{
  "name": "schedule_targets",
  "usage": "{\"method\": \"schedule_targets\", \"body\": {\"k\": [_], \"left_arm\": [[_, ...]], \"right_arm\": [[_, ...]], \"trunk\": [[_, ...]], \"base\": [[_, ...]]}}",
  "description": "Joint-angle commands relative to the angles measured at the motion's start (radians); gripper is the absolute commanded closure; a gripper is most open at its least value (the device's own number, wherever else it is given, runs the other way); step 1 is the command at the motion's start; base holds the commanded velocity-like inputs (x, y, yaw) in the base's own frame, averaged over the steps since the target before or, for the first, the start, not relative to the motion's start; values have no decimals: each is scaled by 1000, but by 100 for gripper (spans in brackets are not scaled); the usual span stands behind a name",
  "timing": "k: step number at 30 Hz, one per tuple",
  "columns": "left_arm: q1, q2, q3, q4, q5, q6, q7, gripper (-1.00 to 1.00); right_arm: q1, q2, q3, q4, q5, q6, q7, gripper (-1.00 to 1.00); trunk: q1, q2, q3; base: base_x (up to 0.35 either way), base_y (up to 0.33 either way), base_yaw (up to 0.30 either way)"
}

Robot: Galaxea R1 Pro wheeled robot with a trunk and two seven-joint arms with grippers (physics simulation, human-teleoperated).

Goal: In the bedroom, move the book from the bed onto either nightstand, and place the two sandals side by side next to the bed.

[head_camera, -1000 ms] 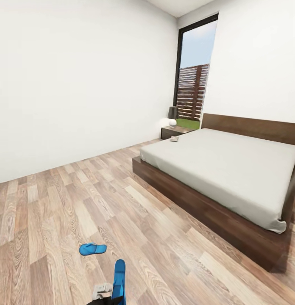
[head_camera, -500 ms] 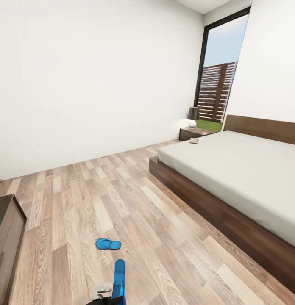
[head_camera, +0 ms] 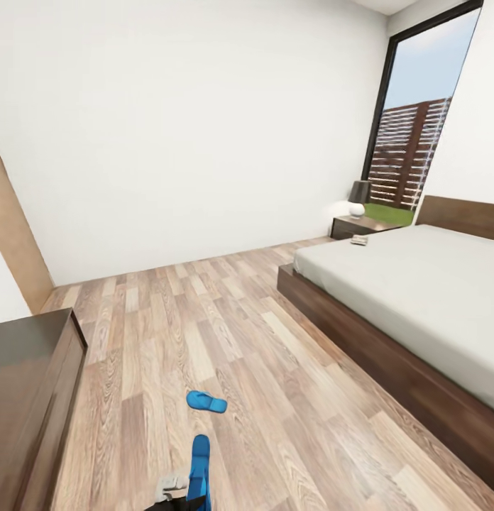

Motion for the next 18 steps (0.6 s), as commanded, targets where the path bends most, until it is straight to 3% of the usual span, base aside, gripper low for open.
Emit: {"method": "schedule_targets", "body": {"k": [1,18], "left_arm": [[-1,0,1,1,1,-2,-4,100],[-1,0,1,2,1,-2,-4,100]], "right_arm": [[0,0,-4,-1,-9,7,6,-100],[0,0,-4,-1,-9,7,6,-100]], "trunk": [[0,0,-1],[0,0,-1]], "base": [[0,0,287],[0,0,288]]}}
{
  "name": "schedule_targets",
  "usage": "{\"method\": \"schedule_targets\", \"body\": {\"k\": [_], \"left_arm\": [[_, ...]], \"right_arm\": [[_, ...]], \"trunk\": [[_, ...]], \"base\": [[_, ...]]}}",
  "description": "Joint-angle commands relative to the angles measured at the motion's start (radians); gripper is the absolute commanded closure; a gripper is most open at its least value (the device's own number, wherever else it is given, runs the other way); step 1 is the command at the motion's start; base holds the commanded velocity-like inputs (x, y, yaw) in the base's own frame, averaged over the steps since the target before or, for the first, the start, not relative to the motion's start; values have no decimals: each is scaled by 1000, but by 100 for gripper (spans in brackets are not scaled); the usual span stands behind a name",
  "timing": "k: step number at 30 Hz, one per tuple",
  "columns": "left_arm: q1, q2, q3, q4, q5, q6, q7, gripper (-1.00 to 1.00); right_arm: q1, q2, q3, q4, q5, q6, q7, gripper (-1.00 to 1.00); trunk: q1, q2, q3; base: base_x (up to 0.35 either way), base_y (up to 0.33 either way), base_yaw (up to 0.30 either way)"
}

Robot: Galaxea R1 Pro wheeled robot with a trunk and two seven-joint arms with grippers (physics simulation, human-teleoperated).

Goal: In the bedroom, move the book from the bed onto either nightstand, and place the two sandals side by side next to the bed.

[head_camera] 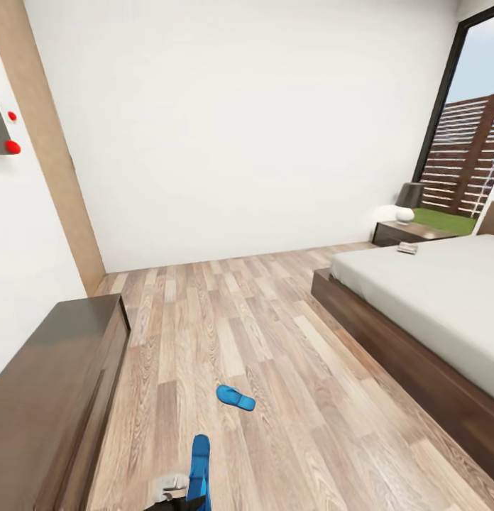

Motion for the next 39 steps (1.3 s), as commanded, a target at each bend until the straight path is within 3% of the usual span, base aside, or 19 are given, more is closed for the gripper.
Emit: {"method": "schedule_targets", "body": {"k": [1,39], "left_arm": [[-1,0,1,1,1,-2,-4,100],[-1,0,1,1,1,-2,-4,100]], "right_arm": [[0,0,-4,-1,-9,7,6,-100],[0,0,-4,-1,-9,7,6,-100]], "trunk": [[0,0,-1],[0,0,-1]], "base": [[0,0,288],[0,0,267]]}}
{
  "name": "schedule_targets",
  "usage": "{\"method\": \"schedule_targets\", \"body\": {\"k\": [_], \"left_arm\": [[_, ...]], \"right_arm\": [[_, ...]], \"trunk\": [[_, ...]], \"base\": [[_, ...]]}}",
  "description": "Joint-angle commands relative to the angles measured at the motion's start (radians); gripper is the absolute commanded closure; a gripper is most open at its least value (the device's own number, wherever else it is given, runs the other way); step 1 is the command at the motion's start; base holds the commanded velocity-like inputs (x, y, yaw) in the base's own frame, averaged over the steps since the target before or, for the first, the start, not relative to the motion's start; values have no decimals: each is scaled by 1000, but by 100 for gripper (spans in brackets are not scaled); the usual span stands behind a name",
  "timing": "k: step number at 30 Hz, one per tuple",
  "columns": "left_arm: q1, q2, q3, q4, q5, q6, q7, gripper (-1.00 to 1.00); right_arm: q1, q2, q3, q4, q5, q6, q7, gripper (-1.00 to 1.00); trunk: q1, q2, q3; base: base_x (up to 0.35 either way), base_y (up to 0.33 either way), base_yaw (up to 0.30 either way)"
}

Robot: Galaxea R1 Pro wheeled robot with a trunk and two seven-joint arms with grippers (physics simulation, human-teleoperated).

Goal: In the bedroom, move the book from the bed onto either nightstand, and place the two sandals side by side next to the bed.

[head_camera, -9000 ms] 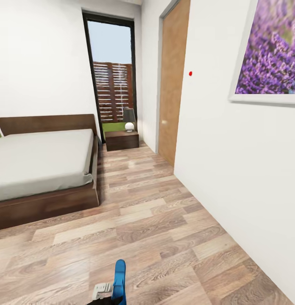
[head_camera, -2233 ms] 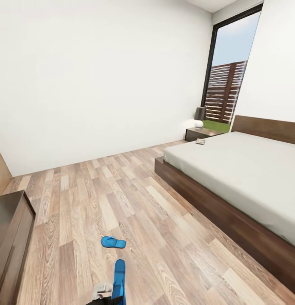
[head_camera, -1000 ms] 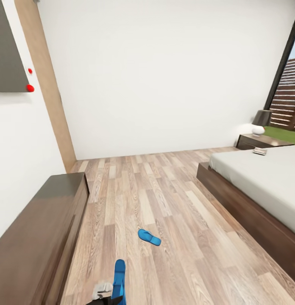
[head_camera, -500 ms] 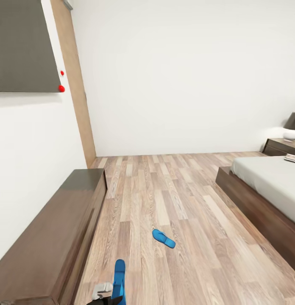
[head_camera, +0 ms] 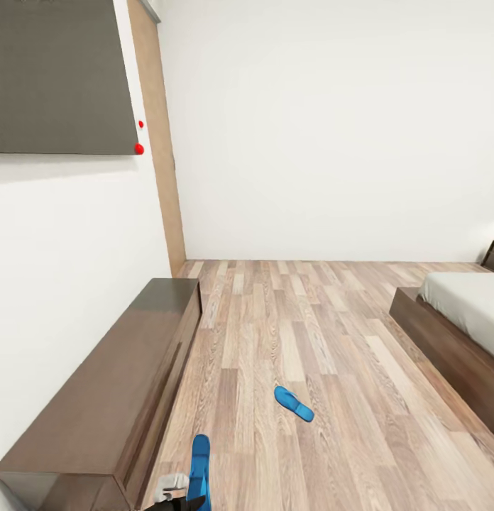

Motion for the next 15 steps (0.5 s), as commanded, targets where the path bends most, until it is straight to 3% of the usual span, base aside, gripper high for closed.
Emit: {"method": "schedule_targets", "body": {"k": [1,5,15], "left_arm": [[-1,0,1,1,1,-2,-4,100],[-1,0,1,1,1,-2,-4,100],[-1,0,1,1,1,-2,-4,100]], "right_arm": [[0,0,-3,-1,-9,7,5,-100],[0,0,-3,-1,-9,7,5,-100],[0,0,-3,-1,-9,7,5,-100]], "trunk": [[0,0,-1],[0,0,-1],[0,0,-1]], "base": [[6,0,40],[152,28,15],[298,59,1]]}}
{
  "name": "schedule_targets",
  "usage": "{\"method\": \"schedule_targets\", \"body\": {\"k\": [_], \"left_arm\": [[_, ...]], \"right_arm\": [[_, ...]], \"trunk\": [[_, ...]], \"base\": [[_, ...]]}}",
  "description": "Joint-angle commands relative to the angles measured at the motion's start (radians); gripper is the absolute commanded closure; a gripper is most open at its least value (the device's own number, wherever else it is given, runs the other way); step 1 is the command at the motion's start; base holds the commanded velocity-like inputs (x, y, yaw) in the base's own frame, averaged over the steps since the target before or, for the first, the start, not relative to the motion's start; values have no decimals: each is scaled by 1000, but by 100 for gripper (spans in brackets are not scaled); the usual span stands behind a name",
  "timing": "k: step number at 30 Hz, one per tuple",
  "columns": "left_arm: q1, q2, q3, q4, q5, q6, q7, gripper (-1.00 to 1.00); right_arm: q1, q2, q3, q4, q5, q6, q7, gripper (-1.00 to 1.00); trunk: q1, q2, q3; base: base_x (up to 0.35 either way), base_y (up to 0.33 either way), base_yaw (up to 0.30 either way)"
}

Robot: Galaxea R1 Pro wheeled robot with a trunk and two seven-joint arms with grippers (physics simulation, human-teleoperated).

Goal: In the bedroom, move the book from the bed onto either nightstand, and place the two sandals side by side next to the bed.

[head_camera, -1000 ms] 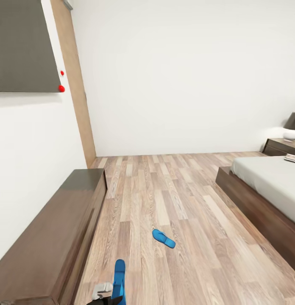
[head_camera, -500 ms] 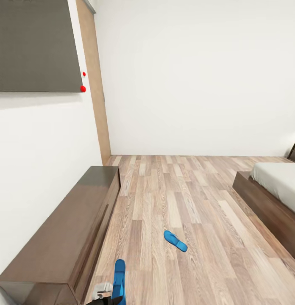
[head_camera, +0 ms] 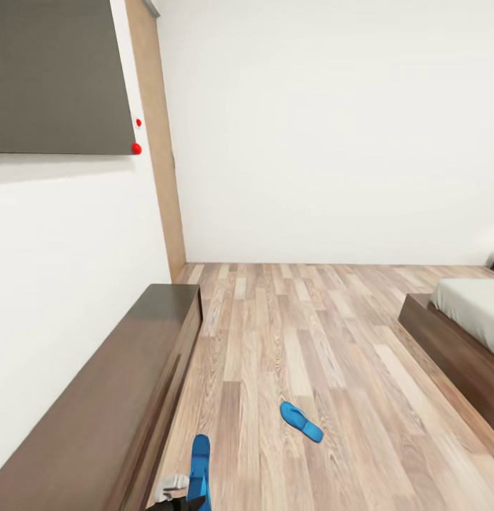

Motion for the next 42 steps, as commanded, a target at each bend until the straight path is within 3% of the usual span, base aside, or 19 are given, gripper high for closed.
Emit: {"method": "schedule_targets", "body": {"k": [1,9,42], "left_arm": [[-1,0,1,1,2,-2,-4,100],[-1,0,1,1,2,-2,-4,100],[7,-1,-4,-2,0,-2,-3,100]], "right_arm": [[0,0,-3,-1,-9,7,5,-100],[0,0,-3,-1,-10,7,7,-100],[1,0,-2,-3,-10,4,9,-100]], "trunk": [[0,0,-1],[0,0,-1],[0,0,-1]], "base": [[290,-9,0],[165,-65,0],[1,-1,0]]}}
